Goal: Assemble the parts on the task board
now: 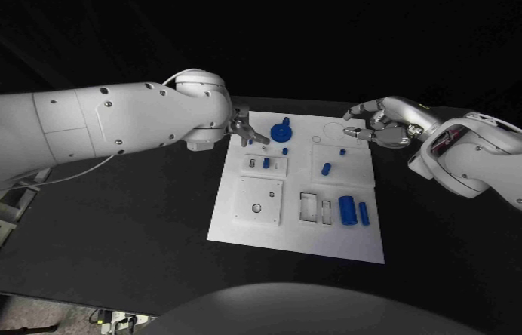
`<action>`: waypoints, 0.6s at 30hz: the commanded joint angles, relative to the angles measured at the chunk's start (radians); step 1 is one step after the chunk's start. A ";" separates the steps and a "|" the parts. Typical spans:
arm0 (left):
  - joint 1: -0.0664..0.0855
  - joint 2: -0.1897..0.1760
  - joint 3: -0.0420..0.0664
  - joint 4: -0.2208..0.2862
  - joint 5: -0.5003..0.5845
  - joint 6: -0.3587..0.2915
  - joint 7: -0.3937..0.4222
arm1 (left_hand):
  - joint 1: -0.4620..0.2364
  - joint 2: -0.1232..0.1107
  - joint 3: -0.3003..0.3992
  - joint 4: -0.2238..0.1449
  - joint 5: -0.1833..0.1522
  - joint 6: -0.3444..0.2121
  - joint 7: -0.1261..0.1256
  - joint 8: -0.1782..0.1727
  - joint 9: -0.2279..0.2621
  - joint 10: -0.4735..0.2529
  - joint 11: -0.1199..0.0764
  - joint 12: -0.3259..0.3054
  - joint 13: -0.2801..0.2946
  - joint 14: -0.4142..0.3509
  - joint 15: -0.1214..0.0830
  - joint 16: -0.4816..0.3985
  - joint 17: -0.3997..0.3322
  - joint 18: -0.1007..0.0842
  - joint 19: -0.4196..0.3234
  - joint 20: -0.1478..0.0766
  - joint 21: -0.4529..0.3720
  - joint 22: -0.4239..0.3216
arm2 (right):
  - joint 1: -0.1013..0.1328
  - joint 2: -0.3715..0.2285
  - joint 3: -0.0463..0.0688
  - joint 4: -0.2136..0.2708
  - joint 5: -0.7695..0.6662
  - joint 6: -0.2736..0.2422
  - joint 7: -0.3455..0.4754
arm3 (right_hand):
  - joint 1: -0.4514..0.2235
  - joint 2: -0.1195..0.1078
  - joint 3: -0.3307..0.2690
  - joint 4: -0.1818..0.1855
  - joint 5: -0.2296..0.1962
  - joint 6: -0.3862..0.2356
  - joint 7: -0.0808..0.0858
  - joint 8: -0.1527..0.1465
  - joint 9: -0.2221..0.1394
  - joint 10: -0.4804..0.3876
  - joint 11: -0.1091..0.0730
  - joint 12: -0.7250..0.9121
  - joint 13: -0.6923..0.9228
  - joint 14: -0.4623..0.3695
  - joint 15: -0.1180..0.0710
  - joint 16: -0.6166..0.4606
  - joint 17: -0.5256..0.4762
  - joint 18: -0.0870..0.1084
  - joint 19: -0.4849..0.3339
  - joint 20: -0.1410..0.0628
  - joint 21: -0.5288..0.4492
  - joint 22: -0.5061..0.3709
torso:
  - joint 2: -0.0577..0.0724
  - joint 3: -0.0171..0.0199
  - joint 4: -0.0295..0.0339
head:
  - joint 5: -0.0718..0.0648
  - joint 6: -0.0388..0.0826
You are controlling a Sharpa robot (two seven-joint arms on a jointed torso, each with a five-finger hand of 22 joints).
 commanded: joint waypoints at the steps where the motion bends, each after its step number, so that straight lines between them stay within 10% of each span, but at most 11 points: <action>1: 0.032 -0.022 0.002 0.019 0.080 -0.064 0.014 | 0.012 0.006 -0.009 -0.008 -0.001 -0.008 0.001 0.012 0.012 0.104 0.003 0.000 0.263 0.105 0.000 0.002 0.263 -0.011 0.094 0.006 0.008 0.256 | -0.001 0.000 0.000 0.000 -0.006 0.018 0.000 | 0.005 0.001 0.000 -0.002 0.002 0.007 0.002 -0.003 0.001 0.103 0.008 0.003 0.260 0.104 0.004 0.003 0.263 0.011 0.002 0.001 0.003 0.209 | 0.000 0.0002 0.0012 | 0.000 0.000; 8: 0.092 -0.047 0.004 0.015 0.116 -0.026 0.021 | 0.167 0.044 0.027 -0.067 0.127 0.001 -0.013 0.058 0.054 0.104 -0.007 0.000 0.263 0.105 -0.007 0.002 0.263 -0.015 0.104 -0.001 0.019 0.263 | -0.001 0.004 0.000 -0.001 -0.006 0.022 0.000 | 0.005 0.001 0.000 -0.001 0.002 0.008 0.002 -0.003 0.001 0.103 0.008 0.003 0.260 0.104 0.004 0.003 0.263 0.011 0.004 0.001 0.005 0.209 | 0.000 0.0000 0.0013 | 0.000 0.000; 10: 0.100 -0.036 0.003 -0.008 0.120 0.025 0.019 | 0.221 0.057 0.047 -0.094 0.108 0.005 -0.019 0.071 0.064 0.104 -0.013 0.000 0.263 0.105 -0.012 0.002 0.263 -0.015 0.104 -0.005 0.019 0.263 | -0.001 0.005 0.000 -0.001 -0.006 0.023 0.000 | 0.004 0.001 0.000 -0.001 0.002 0.008 0.002 -0.003 0.001 0.103 0.008 0.003 0.260 0.104 0.004 0.003 0.263 0.011 0.005 0.001 0.006 0.210 | 0.001 -0.0004 0.0010 | -0.002 0.000; 18: 0.098 0.056 -0.002 -0.133 0.097 0.146 0.011 | 0.230 0.064 0.041 -0.076 0.135 0.013 -0.022 0.071 0.061 0.104 -0.015 0.000 0.263 0.105 -0.013 0.002 0.263 -0.015 0.104 -0.007 0.019 0.263 | -0.001 0.005 0.000 0.003 -0.006 0.028 0.000 | 0.003 0.001 -0.001 0.000 0.002 0.010 0.001 -0.002 0.001 0.103 0.008 0.003 0.260 0.104 0.004 0.003 0.263 0.010 0.008 0.001 0.010 0.211 | 0.003 -0.0009 -0.0012 | 0.000 0.000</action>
